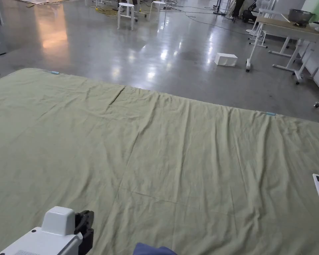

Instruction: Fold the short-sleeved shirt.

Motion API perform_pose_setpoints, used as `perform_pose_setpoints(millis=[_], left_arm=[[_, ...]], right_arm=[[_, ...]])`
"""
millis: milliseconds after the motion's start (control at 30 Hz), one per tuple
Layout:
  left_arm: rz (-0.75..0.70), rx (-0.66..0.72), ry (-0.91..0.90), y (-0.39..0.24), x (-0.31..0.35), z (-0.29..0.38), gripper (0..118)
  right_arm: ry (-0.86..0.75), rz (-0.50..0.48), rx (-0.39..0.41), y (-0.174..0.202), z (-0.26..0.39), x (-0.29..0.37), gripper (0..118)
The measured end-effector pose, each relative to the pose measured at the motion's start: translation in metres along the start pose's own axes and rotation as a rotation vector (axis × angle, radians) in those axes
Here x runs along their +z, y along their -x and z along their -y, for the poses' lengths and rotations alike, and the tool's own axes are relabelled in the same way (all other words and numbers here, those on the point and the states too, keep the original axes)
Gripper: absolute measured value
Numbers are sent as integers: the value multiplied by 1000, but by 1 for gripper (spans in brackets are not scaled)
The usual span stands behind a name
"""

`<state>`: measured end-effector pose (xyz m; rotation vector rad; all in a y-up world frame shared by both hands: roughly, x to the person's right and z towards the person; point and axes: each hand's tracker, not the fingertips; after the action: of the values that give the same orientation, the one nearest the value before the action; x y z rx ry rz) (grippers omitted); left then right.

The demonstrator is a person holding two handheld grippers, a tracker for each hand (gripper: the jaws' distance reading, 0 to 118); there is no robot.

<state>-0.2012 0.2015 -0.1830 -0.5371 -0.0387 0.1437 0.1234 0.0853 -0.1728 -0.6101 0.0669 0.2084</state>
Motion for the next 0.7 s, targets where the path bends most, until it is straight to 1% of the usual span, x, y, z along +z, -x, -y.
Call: perform_pose_setpoints(millis=[67,100,133,167,200,233,300,333,367,500,567,633,700], left_arm=[[111,53,106,2,-14,1,6],[180,92,173,3,-20,3,9],[236,138,225,5,-28,6,18],[269,159,275,6,-36,8,33],[302,162,293,6,-43,11,56],[341,172,304,6,-48,15,73],[425,236,352,10,-62,20,99],[456,293,372,13,-71,22,104],[473,342,406,16,-78,27,105],[587,455,511,19,-107,44,105],[659,481,589,13,-119,57,105],[699,510,671,5,-129,68,105],[732,529,697,-2,-136,78,104]], right_arm=[[0,3,-5,-2,2,-1,0],[0,4,-11,-2,2,-2,0],[1,2,-16,-2,1,-2,0],[2,1,-19,-2,1,-3,0],[1,0,-21,-4,2,-3,0],[1,-2,-23,-4,3,-4,0],[-1,-6,-23,-5,3,-4,0],[-3,-7,-23,-5,4,-3,0],[-3,-9,-23,-5,4,-3,0],[-1,-15,-29,-7,4,-4,0],[0,-18,-34,-8,4,-4,0],[1,-21,-33,-8,4,-4,0],[1,-24,-32,-9,4,-4,0]])
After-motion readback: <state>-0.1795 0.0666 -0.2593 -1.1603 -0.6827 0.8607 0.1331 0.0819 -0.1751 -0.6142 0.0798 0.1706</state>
